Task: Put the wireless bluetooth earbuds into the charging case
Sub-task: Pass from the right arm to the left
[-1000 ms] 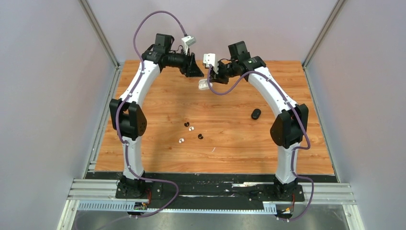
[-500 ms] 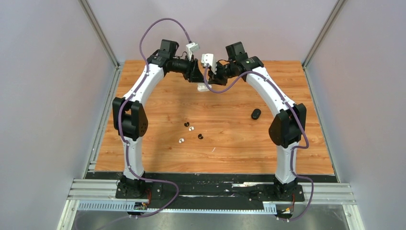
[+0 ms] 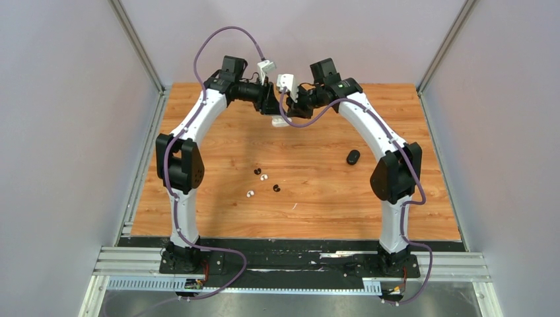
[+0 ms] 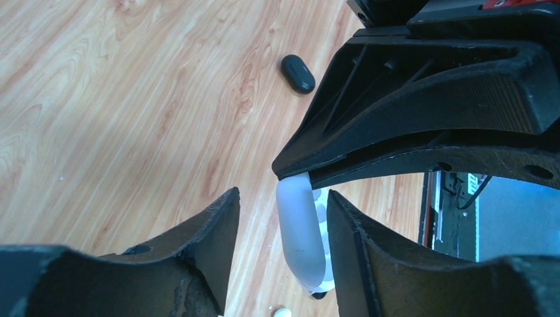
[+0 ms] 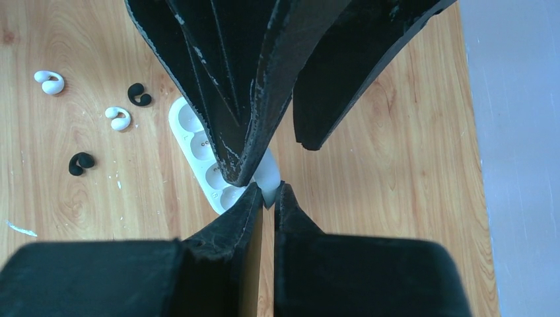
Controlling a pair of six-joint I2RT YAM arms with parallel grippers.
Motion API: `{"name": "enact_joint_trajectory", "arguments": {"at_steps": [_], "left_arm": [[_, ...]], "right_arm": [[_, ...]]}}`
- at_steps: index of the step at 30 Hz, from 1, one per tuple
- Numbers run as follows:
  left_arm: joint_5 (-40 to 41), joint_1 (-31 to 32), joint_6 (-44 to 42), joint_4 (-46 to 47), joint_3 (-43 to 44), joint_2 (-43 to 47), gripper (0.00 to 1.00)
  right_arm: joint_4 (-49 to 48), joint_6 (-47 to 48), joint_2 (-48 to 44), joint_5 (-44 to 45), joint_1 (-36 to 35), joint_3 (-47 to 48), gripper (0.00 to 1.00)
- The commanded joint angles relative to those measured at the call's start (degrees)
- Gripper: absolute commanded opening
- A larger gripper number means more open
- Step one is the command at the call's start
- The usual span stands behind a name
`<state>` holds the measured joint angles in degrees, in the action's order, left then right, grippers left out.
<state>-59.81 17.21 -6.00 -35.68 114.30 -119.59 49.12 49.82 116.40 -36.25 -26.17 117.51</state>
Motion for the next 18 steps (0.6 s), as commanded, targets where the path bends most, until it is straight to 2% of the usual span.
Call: {"name": "enact_joint_trajectory", "arguments": {"at_steps": [1,5,11,18], "left_arm": [[-0.36,0.10,-2.81,-1.57,0.30,0.49,0.59],[-0.06,0.10,-3.72,-2.08,0.26,0.34,0.55],[-0.27,-0.05,-6.46,-4.17,0.08,0.48,0.55],[-0.62,-0.07,-6.42,-3.07,-0.07,0.36,0.39]], "right_arm": [[-0.58,-0.86,-0.22,-1.28,-0.51,2.24,0.00],[-0.61,-1.08,-0.08,-1.38,-0.48,2.42,0.00],[-0.71,-2.31,-0.05,-1.53,-0.46,2.47,0.00],[-0.80,-2.20,0.23,-1.96,-0.48,2.90,0.00]]}}
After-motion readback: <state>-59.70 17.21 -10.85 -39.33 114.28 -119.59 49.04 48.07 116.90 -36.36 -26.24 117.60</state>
